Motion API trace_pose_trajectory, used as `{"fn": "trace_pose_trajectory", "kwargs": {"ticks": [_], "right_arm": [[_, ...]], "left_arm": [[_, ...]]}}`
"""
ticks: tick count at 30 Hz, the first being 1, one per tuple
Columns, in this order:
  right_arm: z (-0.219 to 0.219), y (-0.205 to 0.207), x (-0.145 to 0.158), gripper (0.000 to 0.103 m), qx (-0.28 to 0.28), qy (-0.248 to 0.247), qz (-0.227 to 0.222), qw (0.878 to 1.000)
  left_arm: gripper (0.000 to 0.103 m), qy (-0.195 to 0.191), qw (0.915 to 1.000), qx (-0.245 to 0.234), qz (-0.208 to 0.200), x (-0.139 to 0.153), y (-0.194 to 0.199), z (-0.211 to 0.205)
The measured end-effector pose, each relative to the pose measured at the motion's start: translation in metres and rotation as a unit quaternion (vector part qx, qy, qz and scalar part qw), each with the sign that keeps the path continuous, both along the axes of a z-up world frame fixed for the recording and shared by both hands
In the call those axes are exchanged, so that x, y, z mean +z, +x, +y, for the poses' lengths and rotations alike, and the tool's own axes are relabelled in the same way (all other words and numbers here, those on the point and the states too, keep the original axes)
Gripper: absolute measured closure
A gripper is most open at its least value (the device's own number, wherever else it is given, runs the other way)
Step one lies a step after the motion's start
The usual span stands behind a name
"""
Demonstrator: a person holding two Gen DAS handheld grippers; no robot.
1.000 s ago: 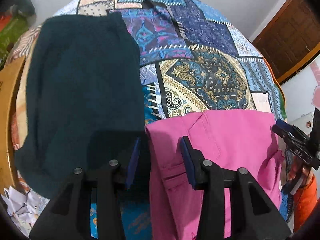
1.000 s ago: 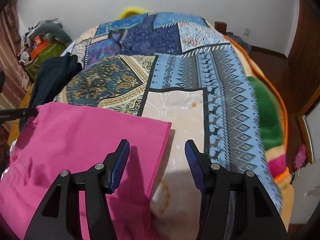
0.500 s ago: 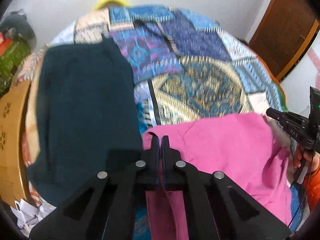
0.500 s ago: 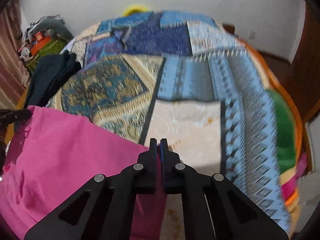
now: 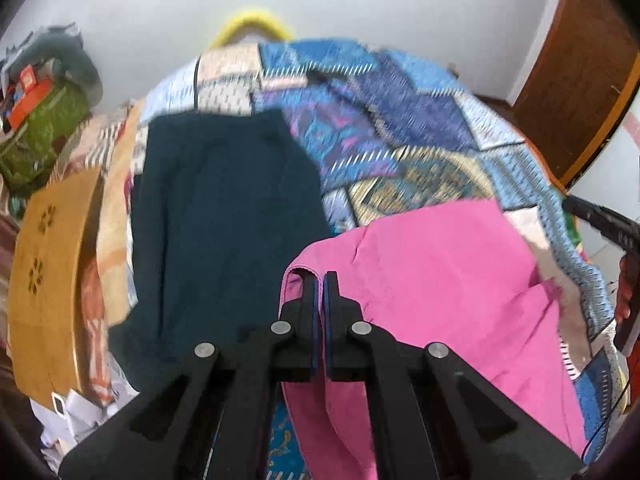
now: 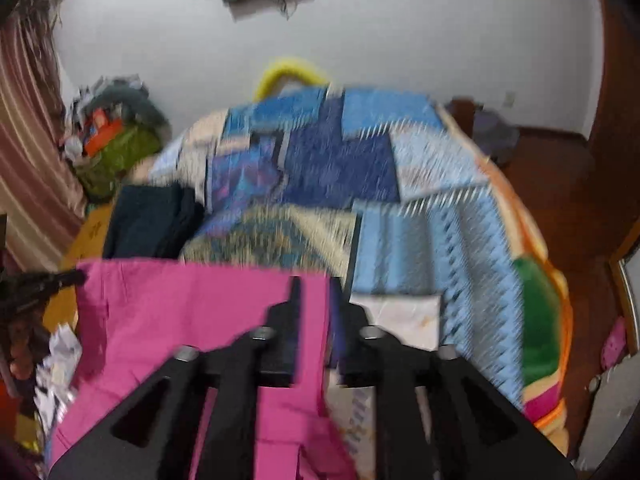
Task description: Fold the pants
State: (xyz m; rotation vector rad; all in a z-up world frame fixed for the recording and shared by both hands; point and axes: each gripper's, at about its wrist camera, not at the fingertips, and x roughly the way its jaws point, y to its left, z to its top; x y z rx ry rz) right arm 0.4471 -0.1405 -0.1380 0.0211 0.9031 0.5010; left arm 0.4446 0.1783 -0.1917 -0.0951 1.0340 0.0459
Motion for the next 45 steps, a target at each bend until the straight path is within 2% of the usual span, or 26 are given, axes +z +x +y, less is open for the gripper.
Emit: {"fn": "trace_pose_trajectory", "kwargs": {"ticks": [1,2,6,16,18,21,22,24,28,36,41,45], "right_arm": [[0.007,-0.001,-0.009,0.065,0.008,-0.012,0.006,1.0],[0.012,-0.002,-0.018,0.062,0.016,-0.023,0.008,1.0],[0.028,0.009,-0.043,0.062,0.034,-0.047,0.029,0.998],[0.05,0.055,-0.088,0.062,0.031,-0.037,0.082,0.995],[0.056,0.058,-0.095,0.067,0.034,-0.035,0.086,0.995],[0.063,0.058,-0.1,0.085,0.046,-0.033,0.09,0.994],[0.066,0.056,-0.101,0.095,0.053,-0.032,0.088,0.994],[0.069,0.056,-0.099,0.096,0.056,-0.037,0.082,0.994],[0.065,0.049,-0.08,0.098,0.05,-0.03,0.051,0.997],[0.044,0.022,0.023,0.098,0.034,0.007,-0.06,0.998],[0.03,-0.007,0.067,0.098,0.037,0.037,-0.086,0.995],[0.024,-0.039,0.074,0.098,0.045,0.03,-0.091,0.994]], "left_arm": [[0.101,-0.003,1.0,0.005,0.007,-0.009,0.002,0.003],[0.101,-0.005,0.9999,0.008,0.012,-0.015,0.003,0.005],[0.101,-0.017,0.9994,0.017,0.025,-0.034,0.01,0.016],[0.101,-0.034,0.9987,0.012,0.038,-0.053,0.016,0.023],[0.1,-0.037,0.9986,0.013,0.035,-0.053,0.017,0.024],[0.101,-0.025,0.9993,0.005,0.028,-0.053,0.018,0.021],[0.101,-0.018,0.9995,0.001,0.025,-0.053,0.018,0.019],[0.101,-0.004,0.9999,-0.003,0.016,-0.05,0.016,0.016],[0.101,0.007,1.0,-0.004,-0.006,-0.033,0.013,0.014],[0.101,-0.005,0.9975,0.0,-0.07,0.031,-0.003,0.013],[0.101,0.001,0.996,-0.007,-0.089,0.059,-0.024,0.002],[0.101,0.002,0.9956,-0.017,-0.093,0.068,-0.051,-0.01]]}}
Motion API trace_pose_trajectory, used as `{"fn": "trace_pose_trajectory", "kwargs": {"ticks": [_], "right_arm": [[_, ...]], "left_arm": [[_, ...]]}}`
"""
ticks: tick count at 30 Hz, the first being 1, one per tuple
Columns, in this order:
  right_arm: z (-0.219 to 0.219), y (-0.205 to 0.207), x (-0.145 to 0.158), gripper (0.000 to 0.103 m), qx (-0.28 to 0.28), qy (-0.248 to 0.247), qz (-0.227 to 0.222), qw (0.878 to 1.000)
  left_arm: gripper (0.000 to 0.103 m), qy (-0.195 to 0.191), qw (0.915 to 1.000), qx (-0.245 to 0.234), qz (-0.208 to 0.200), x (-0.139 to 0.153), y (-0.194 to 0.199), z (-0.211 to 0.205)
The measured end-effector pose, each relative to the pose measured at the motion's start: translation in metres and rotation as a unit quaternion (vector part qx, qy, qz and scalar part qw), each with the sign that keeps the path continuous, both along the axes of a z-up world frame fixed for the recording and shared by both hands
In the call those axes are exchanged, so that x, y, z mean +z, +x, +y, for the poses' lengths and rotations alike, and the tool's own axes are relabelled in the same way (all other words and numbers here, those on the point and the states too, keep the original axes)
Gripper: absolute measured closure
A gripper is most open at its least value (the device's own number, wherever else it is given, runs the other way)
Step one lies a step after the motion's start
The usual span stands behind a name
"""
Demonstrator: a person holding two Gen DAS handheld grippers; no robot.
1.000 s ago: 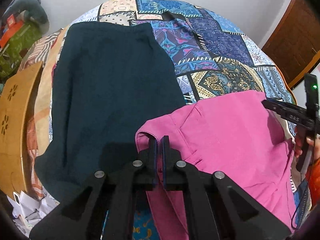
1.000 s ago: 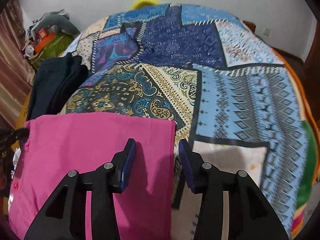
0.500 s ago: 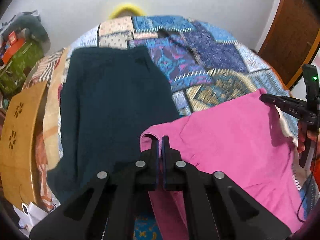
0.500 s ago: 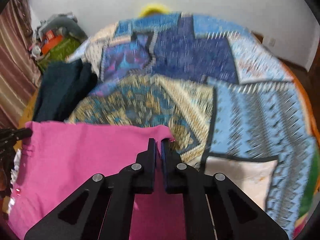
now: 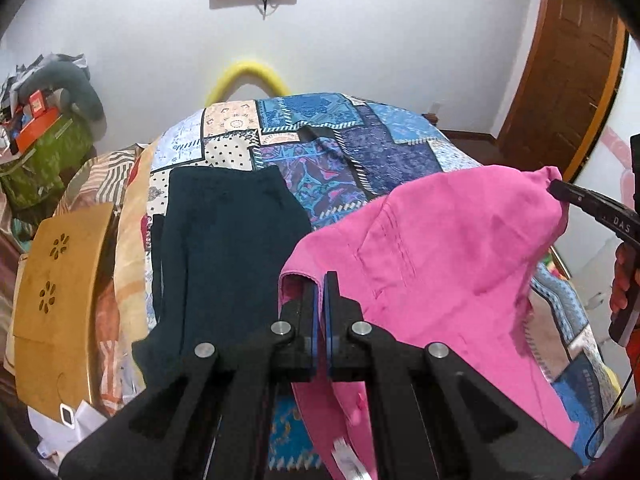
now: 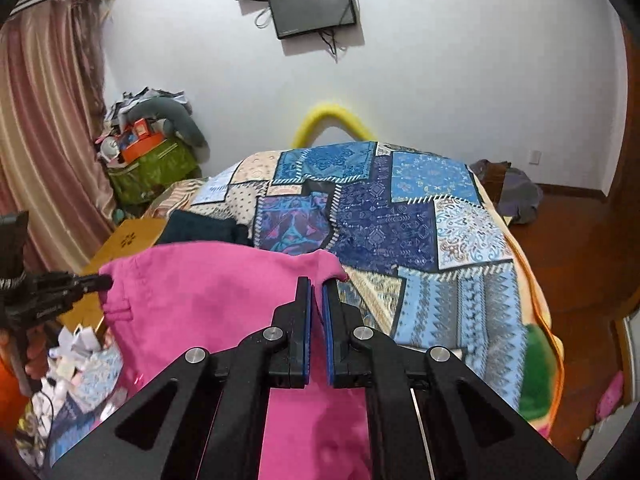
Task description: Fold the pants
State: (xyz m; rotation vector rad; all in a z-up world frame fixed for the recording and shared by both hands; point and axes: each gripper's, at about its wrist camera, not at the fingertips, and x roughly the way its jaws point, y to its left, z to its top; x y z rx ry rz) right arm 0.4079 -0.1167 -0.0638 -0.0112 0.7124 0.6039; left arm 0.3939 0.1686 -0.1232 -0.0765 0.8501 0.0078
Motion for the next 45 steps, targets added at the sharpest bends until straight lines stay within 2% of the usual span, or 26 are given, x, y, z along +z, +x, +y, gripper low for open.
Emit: {"fn": "trace_pose_trajectory", "kwargs": {"ticks": [9,20,26,31,37,40,41,43,45], "right_arm": [[-0.027,-0.063,-0.012,0.098,0.005,-0.013,0.009,1.0],[-0.053,-0.133,-0.043,0.098,0.006,-0.023,0.039,0.999],[-0.058,-0.163,-0.073,0.098,0.005,-0.051,0.055,0.997],[-0.061,-0.179,-0.093,0.098,-0.005,-0.07,0.064,0.995],[-0.072,-0.193,-0.101,0.094,-0.029,-0.075,0.072,0.994],[-0.076,-0.202,-0.098,0.092,-0.031,-0.079,0.072,0.994],[-0.078,-0.206,-0.095,0.09,-0.03,-0.08,0.069,0.994],[-0.078,-0.212,-0.089,0.083,-0.024,-0.08,0.061,0.995],[-0.076,-0.22,-0.081,0.077,-0.018,-0.079,0.047,0.996]], "left_arm": [[0.101,0.008,0.9998,-0.017,0.006,-0.001,-0.063,-0.024],[0.101,0.008,0.9981,-0.045,0.04,-0.032,-0.131,-0.051],[0.101,0.01,0.9964,-0.058,0.061,-0.053,-0.157,-0.066],[0.101,0.028,0.9954,-0.062,0.068,-0.066,-0.175,-0.078],[0.1,0.02,0.9962,-0.052,0.067,-0.065,-0.192,-0.074],[0.094,0.032,0.9965,-0.049,0.06,-0.058,-0.201,-0.074],[0.09,0.037,0.9965,-0.048,0.057,-0.056,-0.204,-0.074],[0.077,0.05,0.9964,-0.045,0.051,-0.049,-0.209,-0.074],[0.06,0.061,0.9965,-0.043,0.038,-0.041,-0.213,-0.075]]}}
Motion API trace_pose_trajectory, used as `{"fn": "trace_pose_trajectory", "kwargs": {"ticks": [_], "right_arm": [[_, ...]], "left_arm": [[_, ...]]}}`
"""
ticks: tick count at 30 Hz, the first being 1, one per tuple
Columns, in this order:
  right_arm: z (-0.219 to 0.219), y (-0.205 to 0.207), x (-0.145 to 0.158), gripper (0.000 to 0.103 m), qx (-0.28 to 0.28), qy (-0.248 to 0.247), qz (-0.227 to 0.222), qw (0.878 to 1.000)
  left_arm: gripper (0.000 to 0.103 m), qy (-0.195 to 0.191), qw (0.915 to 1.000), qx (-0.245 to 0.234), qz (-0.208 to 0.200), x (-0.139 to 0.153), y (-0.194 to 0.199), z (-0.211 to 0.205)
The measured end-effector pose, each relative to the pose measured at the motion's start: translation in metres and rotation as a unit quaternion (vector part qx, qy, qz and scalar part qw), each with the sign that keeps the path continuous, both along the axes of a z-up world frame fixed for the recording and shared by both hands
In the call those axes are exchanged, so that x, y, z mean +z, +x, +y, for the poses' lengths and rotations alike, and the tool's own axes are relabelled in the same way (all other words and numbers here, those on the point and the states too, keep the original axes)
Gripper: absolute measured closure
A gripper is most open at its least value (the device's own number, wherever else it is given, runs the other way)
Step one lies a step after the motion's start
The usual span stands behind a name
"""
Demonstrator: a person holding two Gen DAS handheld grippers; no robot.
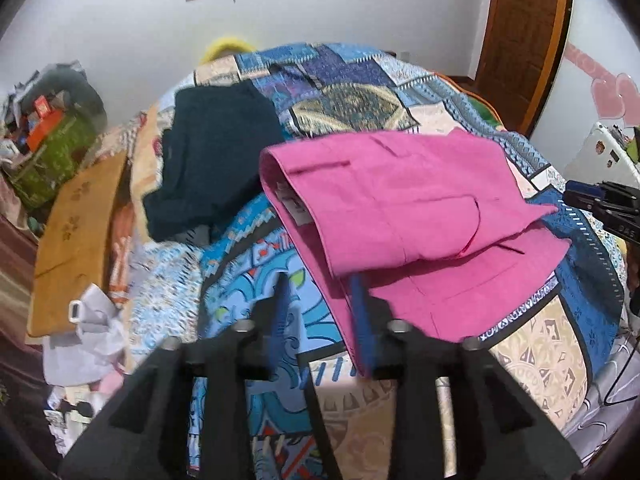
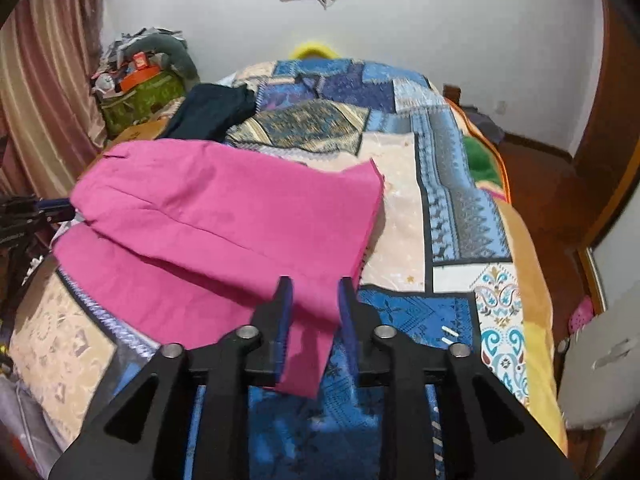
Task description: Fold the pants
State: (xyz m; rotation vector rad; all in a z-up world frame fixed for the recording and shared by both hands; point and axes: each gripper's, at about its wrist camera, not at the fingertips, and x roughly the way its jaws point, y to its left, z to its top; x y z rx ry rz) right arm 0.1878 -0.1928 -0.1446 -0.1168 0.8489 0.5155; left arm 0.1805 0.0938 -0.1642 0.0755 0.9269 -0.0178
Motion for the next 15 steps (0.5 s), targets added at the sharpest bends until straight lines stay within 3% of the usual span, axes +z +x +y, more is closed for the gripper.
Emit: {"fn": "trace_pose_trajectory", "kwargs": {"ticks": [6,11,15], "right_arm": [[0.025,-0.013,0.02,0.058,0.044,0.015,-0.024,0.999],[0.063,-0.011,0.01,0.054,0.099,0.013,-0.006,0.995],[0.091,-0.007,-0.006,0.055,0.131,-0.021,0.005,0.991]], "left_arm": [[0.024,0.002,0.9995,-0.006,-0.031,0.021,-0.002,-0.008],[0.019,0.013,0.999,-0.036,-0.02,0.017,0.007,-0.031],[0.019,0.031,0.9971,-0.069,-0.001,0.006,0.015,-0.052]]}}
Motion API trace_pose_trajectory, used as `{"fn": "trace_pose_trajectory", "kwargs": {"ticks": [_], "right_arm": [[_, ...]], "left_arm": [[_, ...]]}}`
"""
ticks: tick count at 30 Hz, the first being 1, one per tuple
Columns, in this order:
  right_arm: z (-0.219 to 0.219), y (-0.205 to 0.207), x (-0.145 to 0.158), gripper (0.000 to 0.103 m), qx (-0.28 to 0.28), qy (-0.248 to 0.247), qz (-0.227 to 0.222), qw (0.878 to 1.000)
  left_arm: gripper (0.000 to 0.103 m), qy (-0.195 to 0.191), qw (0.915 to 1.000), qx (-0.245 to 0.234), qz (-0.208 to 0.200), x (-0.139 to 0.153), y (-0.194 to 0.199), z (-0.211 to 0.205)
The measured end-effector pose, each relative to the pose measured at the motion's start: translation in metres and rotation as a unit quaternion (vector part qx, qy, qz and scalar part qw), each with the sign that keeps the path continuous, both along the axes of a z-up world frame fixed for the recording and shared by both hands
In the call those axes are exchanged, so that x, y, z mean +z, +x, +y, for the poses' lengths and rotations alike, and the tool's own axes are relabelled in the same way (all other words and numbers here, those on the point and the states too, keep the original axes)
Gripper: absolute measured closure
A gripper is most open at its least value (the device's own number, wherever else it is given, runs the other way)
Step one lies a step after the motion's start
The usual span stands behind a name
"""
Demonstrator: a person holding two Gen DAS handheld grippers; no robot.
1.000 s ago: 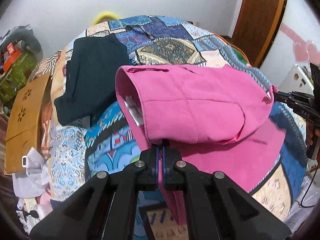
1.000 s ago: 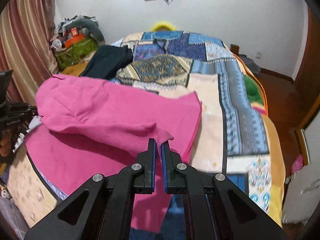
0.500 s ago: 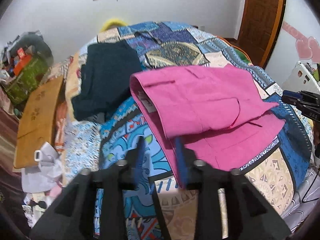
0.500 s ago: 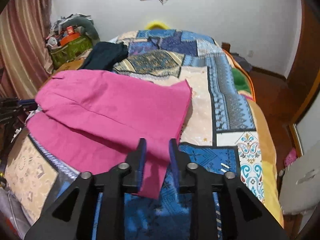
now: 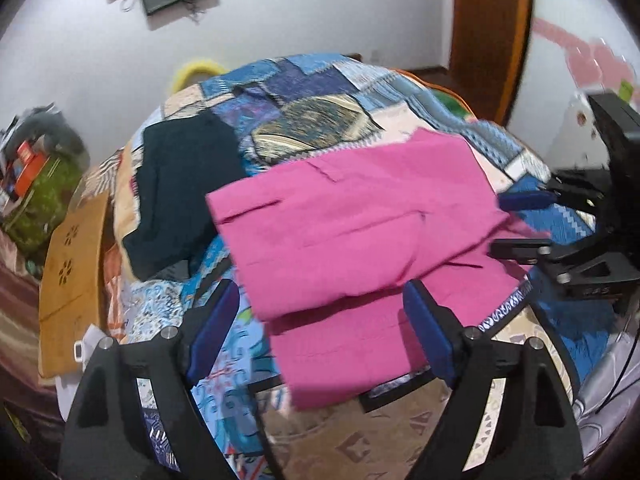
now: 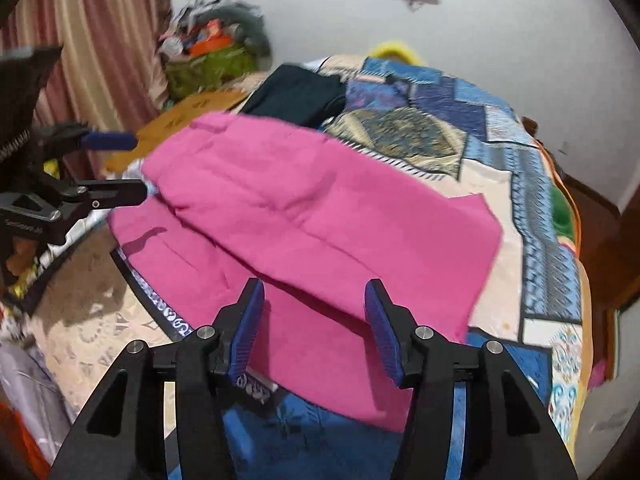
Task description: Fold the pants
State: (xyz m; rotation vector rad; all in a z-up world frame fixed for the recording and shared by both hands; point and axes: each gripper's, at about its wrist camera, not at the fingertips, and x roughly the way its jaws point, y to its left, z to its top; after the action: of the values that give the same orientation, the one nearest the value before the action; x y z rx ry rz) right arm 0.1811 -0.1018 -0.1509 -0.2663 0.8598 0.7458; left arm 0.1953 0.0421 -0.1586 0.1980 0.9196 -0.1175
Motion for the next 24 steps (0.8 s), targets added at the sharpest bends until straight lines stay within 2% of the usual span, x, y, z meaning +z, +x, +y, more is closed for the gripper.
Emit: {"fn": "trace_pose_trajectory", "kwargs": {"ticks": [3,7,9,11,13,15,16,18,20,24], "right_arm": [[0.011,0.004,-0.006,0.055,0.012,-0.018,-0.012,1.0],[0.018,0.016,-0.008,0.055,0.022,-0.014,-0.002,1.0],[0.021,0.019,-0.008,0.067,0.029,-0.009,-0.003,1.0],[0.026,0.02,-0.008,0.089,0.037,-0.007,0.003,0.999],[0.028,0.02,-0.007,0.095,0.039,-0.004,0.0,0.999],[0.026,0.016,-0.003,0.096,0.037,0.006,-0.011,0.999],[0.025,0.014,0.0,0.097,0.037,0.01,-0.015,0.999],[0.021,0.009,0.006,0.098,0.035,0.019,-0.026,0.999],[0.018,0.005,0.013,0.098,0.033,0.026,-0.035,0.999],[0.011,-0.003,0.025,0.098,0.032,0.036,-0.046,0.998]], "left_arm": [[0.019,0.007,0.9997,-0.023,0.008,-0.006,0.004,-0.014],[0.019,0.026,0.9984,-0.048,0.018,-0.016,0.013,-0.032],[0.019,0.034,0.9977,-0.056,0.02,-0.02,0.016,-0.038],[0.019,0.039,0.9971,-0.063,0.019,-0.022,0.02,-0.042],[0.022,0.042,0.9967,-0.069,0.012,-0.022,0.022,-0.046],[0.042,0.048,0.9962,-0.072,0.008,-0.022,0.024,-0.049],[0.048,0.052,0.996,-0.072,0.007,-0.022,0.025,-0.049],[0.073,0.057,0.9958,-0.071,0.004,-0.022,0.025,-0.05],[0.085,0.054,0.9958,-0.074,-0.005,-0.018,0.023,-0.051],[0.092,0.049,0.9946,-0.085,-0.034,-0.002,0.009,-0.056]]}}
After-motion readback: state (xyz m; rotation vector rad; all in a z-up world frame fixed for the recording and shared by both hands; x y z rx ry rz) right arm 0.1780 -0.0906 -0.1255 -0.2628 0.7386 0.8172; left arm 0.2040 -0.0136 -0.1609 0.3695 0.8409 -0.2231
